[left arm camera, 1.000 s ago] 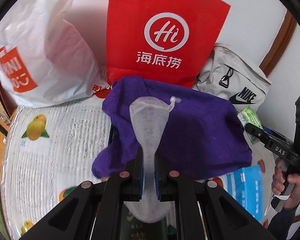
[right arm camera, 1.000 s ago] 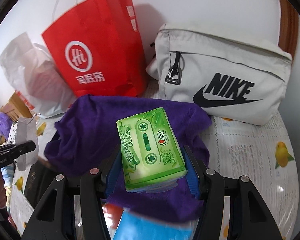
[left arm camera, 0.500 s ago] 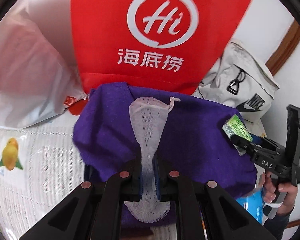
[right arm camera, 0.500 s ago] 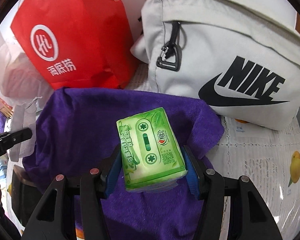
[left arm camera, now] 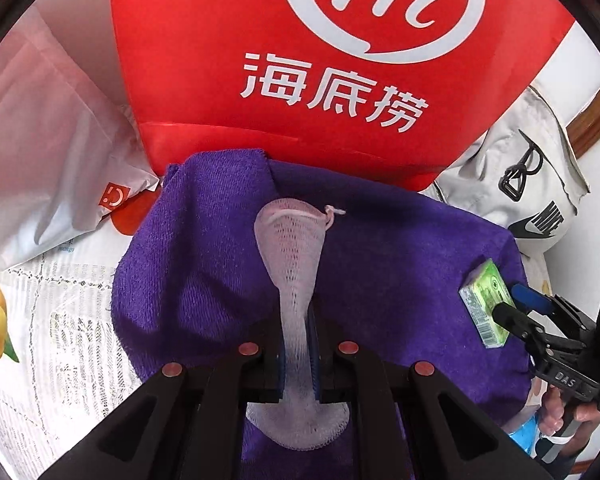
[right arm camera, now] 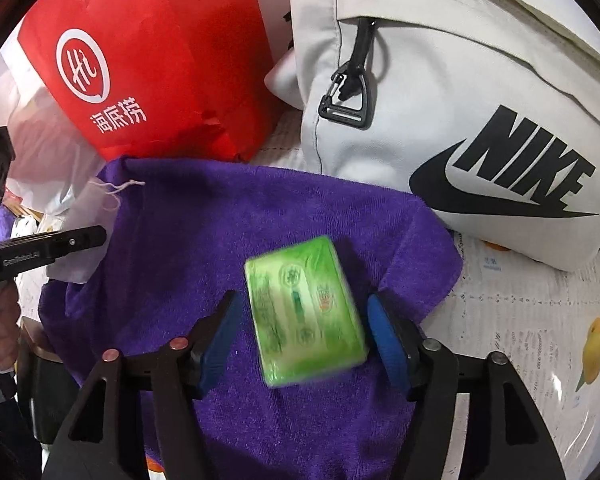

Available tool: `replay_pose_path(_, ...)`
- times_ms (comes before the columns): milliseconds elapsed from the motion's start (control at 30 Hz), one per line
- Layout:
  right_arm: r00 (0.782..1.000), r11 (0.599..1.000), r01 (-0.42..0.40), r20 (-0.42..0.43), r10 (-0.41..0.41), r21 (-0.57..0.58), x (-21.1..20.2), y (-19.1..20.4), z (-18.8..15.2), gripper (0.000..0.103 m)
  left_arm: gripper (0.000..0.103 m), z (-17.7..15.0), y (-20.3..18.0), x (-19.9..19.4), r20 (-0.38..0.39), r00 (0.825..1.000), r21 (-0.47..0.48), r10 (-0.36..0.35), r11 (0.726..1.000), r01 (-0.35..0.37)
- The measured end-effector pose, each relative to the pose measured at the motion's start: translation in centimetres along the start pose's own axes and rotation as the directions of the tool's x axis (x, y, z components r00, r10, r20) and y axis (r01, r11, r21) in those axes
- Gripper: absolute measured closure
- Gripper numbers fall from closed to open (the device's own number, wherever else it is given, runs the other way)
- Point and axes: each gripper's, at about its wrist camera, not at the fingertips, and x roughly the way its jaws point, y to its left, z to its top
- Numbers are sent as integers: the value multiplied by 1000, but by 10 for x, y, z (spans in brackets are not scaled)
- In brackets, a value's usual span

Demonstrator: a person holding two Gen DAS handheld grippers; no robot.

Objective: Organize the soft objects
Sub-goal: 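Carry the mesh bag and green tissue pack onto the purple towel and release both, then move the left tool back and grasp the white glove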

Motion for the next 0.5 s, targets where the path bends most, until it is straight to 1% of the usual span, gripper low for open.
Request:
replay_pose_path(33, 1000, 1000, -2, 4, 2, 2, -1, 0, 0, 31, 88, 1, -1, 1, -3, 1000, 1, 2, 1000, -2)
replay_pose_path(67, 1000, 1000, -8, 10, 8, 6, -3, 0, 0, 31, 83, 1, -1, 2, -7, 1000, 1, 8, 1000, -8)
replay_pose_path(133, 1000, 1000, -17, 15, 17, 20, -7, -1, -1, 31, 61, 2, -5, 2, 2, 1000, 7, 28, 1000, -28)
replay_pose_path(233, 1000, 999, -19, 23, 18, 37, -12, -5, -3, 30, 45, 0, -11, -3, 25, 999, 31, 47, 998, -48)
replay_pose_path(300, 1000, 999, -7, 28, 6, 45, -16, -6, -6, 30, 36, -1, -13, -6, 24, 998, 35, 55, 998, -56)
replay_pose_path(400, 998, 998, 47, 44, -49, 50, -24, -3, -8, 30, 35, 0, -20, -15, 31, 998, 38, 61, 997, -63)
replay_pose_path(500, 996, 998, 60, 59, -61, 20, -33, 3, -12, 30, 34, -3, -26, -22, 21, 997, 39, 77, 996, -78)
